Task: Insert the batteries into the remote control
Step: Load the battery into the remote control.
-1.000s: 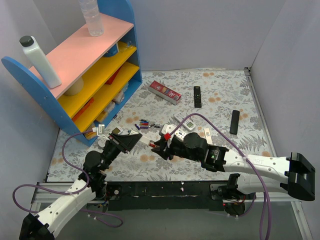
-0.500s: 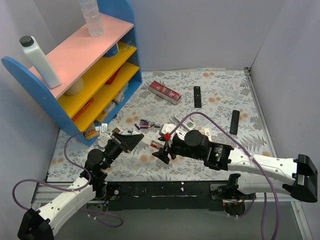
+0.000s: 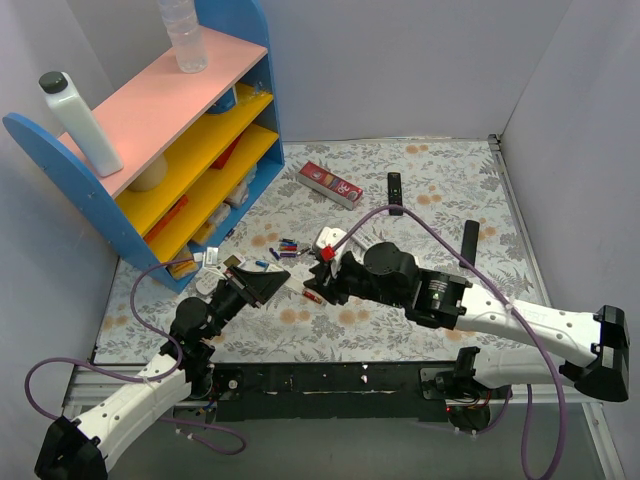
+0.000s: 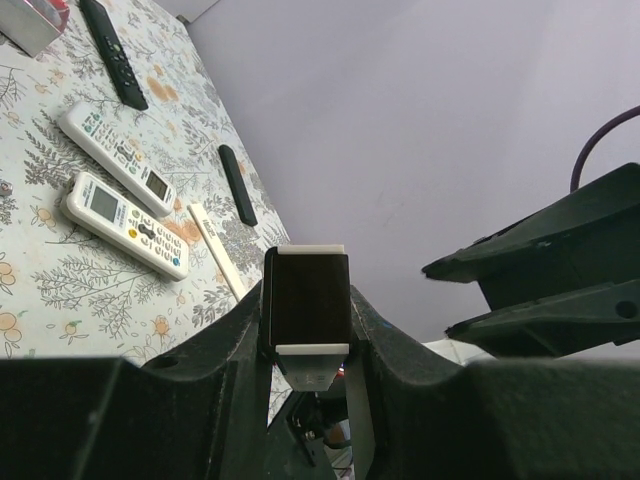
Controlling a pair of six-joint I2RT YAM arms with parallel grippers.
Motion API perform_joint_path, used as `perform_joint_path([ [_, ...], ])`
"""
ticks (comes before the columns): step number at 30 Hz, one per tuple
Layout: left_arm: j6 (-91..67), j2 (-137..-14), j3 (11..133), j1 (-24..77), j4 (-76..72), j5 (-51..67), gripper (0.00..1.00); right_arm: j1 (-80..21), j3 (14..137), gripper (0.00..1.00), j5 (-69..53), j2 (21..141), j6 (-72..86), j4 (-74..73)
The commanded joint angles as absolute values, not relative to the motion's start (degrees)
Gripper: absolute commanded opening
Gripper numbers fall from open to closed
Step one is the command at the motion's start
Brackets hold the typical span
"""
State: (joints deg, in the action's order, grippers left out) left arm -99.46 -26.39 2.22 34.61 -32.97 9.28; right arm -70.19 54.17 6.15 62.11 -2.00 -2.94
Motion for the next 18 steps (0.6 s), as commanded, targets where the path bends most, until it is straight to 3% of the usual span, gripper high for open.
perform_joint_path([
  [1, -99.1, -26.5, -1.9, 34.6, -32.5, 10.0, 0.0, -70.1, 56.5, 0.37, 5.0, 63.7, 1.2, -6.4],
  [18, -100.0, -27.2, -1.1, 34.6, -31.6, 10.3, 0.0, -70.1, 57.0, 0.31, 4.0, 68.6, 2.8, -6.9],
])
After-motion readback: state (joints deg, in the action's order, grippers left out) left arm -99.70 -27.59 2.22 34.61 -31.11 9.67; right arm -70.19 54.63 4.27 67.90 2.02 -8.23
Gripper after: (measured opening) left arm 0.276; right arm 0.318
